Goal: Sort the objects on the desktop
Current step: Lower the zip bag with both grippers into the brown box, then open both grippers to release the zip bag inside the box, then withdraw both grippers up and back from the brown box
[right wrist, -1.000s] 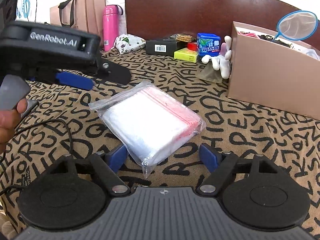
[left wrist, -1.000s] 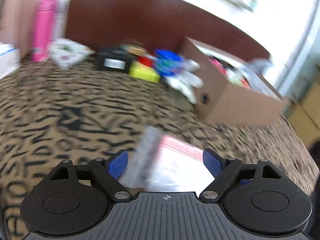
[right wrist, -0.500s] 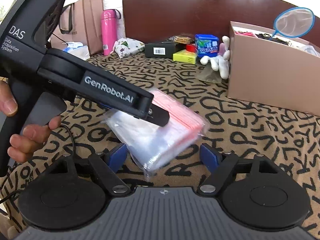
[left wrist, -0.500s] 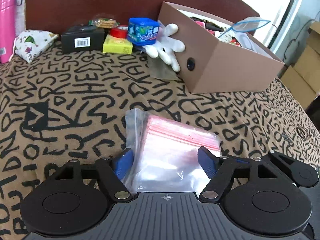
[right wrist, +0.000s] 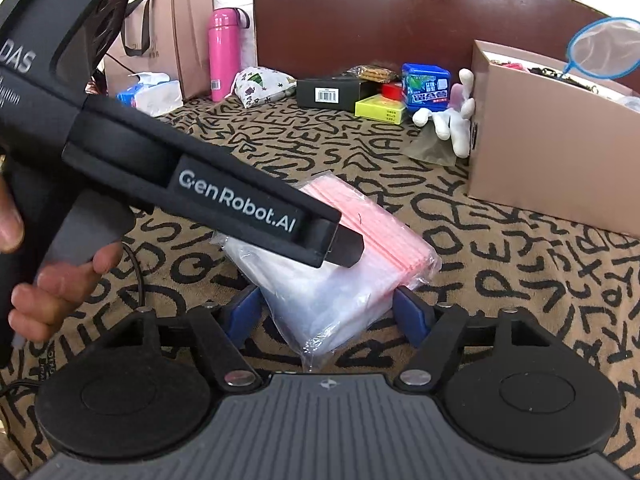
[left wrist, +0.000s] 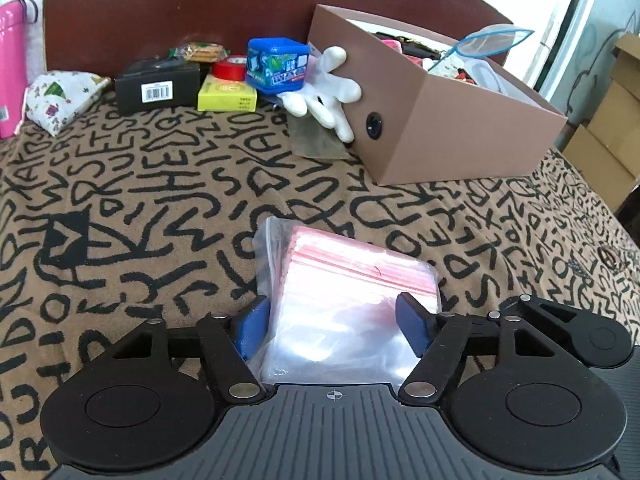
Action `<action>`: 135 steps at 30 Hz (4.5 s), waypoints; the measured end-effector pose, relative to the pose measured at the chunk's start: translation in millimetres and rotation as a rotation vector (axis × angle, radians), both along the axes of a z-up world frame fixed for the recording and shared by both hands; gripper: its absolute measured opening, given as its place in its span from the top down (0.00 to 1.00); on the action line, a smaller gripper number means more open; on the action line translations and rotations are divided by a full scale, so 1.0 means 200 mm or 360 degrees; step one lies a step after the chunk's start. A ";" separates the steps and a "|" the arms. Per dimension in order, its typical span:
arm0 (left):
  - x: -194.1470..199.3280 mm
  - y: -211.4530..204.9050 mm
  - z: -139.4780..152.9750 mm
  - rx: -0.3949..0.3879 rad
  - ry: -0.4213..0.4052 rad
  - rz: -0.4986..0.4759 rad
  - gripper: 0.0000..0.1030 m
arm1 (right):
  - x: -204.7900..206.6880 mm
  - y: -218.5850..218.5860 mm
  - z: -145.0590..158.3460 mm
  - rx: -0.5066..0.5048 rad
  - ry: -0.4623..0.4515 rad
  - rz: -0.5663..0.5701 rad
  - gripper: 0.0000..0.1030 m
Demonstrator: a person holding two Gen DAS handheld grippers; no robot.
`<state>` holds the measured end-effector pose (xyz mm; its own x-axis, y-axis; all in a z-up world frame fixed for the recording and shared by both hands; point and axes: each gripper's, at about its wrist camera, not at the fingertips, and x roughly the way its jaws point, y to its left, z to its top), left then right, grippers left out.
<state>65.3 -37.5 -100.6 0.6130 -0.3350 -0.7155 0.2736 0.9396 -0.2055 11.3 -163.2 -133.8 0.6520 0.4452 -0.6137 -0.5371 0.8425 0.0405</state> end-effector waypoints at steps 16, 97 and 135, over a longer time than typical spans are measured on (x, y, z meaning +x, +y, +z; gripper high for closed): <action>-0.16 -0.12 0.29 -0.0045 -0.0219 0.0019 0.45 | -0.16 -0.16 0.24 0.0067 -0.0170 -0.0092 0.38; 0.71 -0.84 0.56 -0.0166 -0.0403 0.0044 0.00 | 0.74 -0.90 0.45 0.0225 -0.0456 -0.0651 0.01; -0.11 -0.77 0.63 0.0108 -0.0472 0.0123 0.00 | 0.05 -0.94 0.52 -0.0046 -0.0437 -0.0708 0.00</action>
<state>42.5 -192.2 24.7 0.8200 -0.2366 -0.5211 0.2393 0.9689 -0.0633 20.4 -350.3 -30.5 0.9128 0.0741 -0.4016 -0.1147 0.9903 -0.0780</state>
